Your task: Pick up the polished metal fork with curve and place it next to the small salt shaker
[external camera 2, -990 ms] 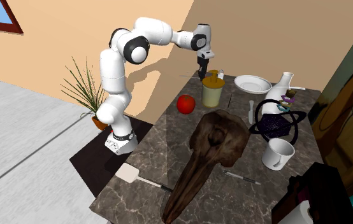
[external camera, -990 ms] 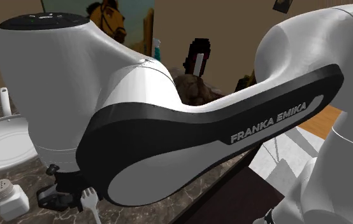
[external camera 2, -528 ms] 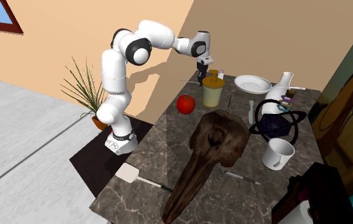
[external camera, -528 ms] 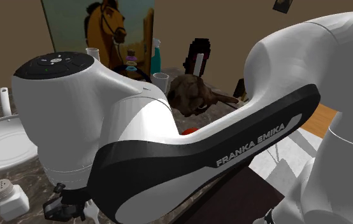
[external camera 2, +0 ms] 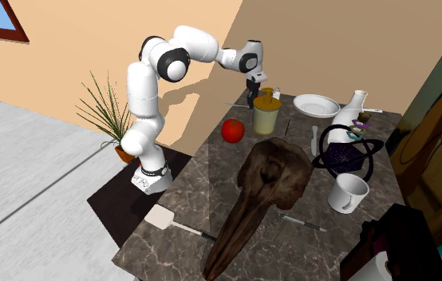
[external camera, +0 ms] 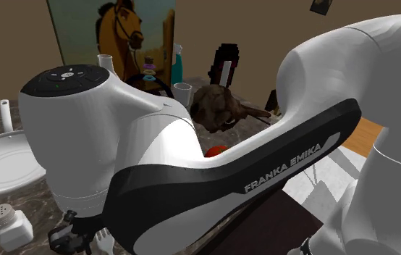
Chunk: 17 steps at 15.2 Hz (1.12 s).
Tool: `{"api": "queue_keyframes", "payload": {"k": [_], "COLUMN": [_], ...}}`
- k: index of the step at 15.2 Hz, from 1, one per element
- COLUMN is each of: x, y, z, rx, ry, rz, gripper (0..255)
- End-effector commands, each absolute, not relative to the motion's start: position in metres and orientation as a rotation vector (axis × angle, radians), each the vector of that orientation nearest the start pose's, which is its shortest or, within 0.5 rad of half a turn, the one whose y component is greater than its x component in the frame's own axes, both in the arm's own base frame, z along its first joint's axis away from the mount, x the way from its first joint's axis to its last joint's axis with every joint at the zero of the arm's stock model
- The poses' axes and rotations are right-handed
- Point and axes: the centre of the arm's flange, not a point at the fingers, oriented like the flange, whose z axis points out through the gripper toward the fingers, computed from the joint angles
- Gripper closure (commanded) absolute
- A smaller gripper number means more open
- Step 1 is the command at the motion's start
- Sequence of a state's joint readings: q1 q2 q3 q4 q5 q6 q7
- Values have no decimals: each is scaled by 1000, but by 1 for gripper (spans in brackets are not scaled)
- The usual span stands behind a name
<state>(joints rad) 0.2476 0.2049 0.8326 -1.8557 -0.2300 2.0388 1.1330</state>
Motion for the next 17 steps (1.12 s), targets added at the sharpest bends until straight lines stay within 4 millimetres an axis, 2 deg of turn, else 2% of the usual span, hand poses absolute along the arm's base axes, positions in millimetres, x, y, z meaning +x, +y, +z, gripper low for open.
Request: {"api": "queue_keyframes", "payload": {"k": [1,5,9,17], "x": [316,316,312,312], "y": [514,514,513,513], "z": [447,447,497,497], "rx": [-3119,-3119,-3119,-3119], "ry": [-50,-50,-50,-50], "rz": [-115,-115,-115,-115], "gripper": [0,0,0,0]}}
